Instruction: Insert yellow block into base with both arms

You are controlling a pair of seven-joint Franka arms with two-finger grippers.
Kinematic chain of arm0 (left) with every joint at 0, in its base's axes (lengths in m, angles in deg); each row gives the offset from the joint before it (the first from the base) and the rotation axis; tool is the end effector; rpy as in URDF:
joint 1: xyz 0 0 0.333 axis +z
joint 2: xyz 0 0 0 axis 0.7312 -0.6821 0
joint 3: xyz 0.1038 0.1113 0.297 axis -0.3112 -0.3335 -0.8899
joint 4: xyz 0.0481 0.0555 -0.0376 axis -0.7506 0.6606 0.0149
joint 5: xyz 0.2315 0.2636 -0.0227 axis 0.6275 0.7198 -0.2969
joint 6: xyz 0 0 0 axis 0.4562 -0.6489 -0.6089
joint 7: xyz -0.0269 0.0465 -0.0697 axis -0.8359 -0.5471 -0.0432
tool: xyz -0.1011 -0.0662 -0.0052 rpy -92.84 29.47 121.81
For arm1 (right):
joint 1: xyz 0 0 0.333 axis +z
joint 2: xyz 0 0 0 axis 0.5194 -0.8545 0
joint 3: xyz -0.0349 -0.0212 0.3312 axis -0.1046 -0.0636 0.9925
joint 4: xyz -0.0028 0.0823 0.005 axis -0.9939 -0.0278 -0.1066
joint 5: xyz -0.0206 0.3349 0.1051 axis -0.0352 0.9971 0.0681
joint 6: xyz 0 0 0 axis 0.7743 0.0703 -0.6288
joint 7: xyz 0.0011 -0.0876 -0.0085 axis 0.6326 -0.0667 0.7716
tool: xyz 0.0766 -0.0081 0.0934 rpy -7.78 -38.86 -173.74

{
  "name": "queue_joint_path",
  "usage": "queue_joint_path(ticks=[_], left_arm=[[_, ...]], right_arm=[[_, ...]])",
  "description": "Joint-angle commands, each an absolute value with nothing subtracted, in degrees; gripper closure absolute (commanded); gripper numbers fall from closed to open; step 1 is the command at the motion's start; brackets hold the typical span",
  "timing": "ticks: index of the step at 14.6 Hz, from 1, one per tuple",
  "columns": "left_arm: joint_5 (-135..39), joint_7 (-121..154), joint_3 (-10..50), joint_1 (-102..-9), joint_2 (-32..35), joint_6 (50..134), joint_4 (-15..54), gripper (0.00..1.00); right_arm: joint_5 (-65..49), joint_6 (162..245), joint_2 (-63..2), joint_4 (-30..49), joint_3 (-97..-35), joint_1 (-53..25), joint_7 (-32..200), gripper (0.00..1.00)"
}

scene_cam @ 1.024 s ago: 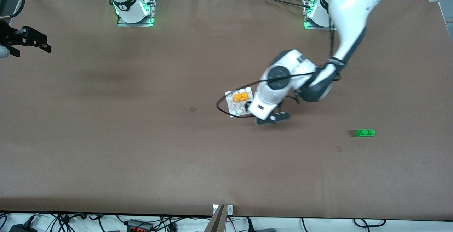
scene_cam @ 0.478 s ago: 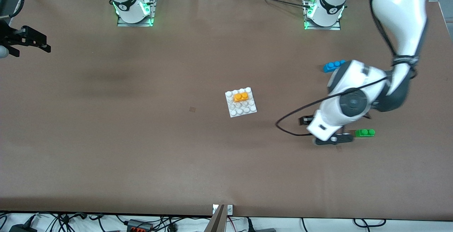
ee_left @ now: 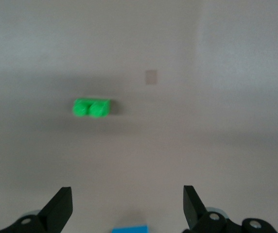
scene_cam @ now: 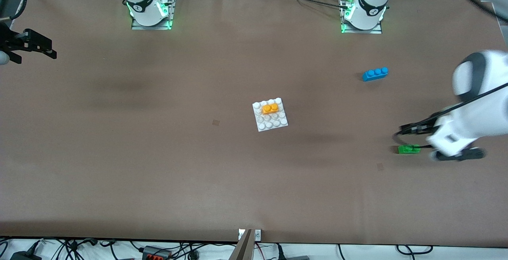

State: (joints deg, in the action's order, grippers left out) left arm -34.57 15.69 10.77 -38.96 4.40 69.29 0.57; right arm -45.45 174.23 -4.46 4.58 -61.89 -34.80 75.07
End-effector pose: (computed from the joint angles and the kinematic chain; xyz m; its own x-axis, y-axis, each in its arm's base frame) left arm 0.6239 0.0150 0.4785 0.9827 0.1084 -0.1503 0.1051 -0.9940 -0.0300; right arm 0.4861 -0.0427 0.6147 0.9831 0.1599 -0.0897 0.1588 -0.9871 -0.0191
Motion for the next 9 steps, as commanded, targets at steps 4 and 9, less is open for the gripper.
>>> queue_joint_path(ticks=[4, 9], left_arm=[[-36.4, 15.8, 9.2, -40.9, 15.3, 60.9, 1.3, 0.00], [-37.1, 15.9, 11.0, -40.4, 16.4, 60.0, 1.8, 0.00]], right_arm=[[-45.6, 173.4, -4.6, 3.8, -61.8, -34.9, 75.7, 0.00], [-45.6, 173.4, -4.6, 3.8, -61.8, -34.9, 75.6, 0.00]])
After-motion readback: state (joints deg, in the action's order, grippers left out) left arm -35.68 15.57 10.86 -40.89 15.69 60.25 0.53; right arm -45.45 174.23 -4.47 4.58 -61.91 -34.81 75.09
